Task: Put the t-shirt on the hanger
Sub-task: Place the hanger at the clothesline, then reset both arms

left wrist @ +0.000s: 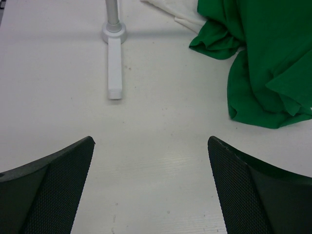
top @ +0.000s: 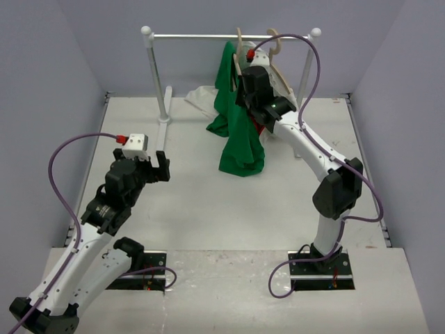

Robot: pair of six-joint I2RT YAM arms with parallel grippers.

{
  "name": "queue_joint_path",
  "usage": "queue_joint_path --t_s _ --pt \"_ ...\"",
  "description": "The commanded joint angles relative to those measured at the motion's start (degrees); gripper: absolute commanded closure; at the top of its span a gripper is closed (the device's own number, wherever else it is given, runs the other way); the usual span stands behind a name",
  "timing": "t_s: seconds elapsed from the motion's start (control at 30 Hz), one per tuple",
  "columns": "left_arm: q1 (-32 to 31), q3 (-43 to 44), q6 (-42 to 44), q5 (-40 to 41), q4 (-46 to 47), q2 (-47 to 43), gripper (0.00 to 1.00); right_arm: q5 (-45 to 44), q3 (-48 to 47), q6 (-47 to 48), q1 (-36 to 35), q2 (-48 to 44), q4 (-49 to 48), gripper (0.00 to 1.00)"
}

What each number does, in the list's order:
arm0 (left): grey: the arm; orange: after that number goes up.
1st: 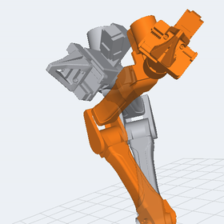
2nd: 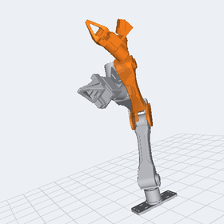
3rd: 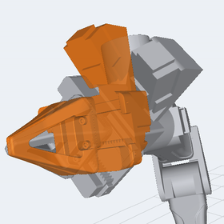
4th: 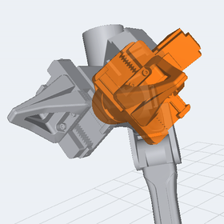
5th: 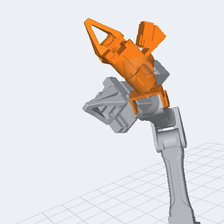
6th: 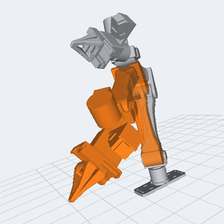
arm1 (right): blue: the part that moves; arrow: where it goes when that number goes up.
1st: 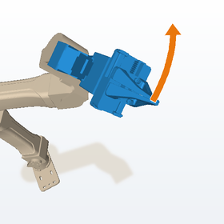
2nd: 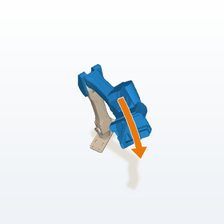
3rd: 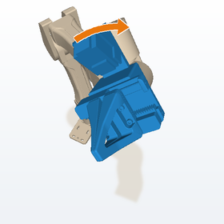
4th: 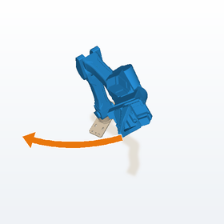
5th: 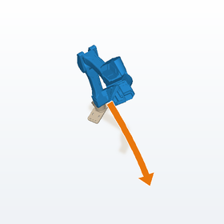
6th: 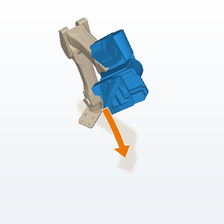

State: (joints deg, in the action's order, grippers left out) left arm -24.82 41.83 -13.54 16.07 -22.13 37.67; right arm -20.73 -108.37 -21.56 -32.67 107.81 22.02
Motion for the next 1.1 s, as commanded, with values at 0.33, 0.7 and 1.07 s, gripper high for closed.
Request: queue_joint_path --t_s 0.33,0.7,1.07 --pt "0.6 2.2 -9.6 20.2 -4.3 5.1 0.0 7.1 6.3 -5.7 -0.3 -11.3 -1.1 0.29" --pt "3.3 6.5 -12.4 26.2 -10.0 5.2 0.0 -0.2 27.5 6.6 2.0 -44.9 6.3 0.01" --pt "3.3 -1.5 -8.5 23.2 -4.5 -6.3 0.0 -13.9 49.3 3.4 2.0 -78.3 15.8 0.01"
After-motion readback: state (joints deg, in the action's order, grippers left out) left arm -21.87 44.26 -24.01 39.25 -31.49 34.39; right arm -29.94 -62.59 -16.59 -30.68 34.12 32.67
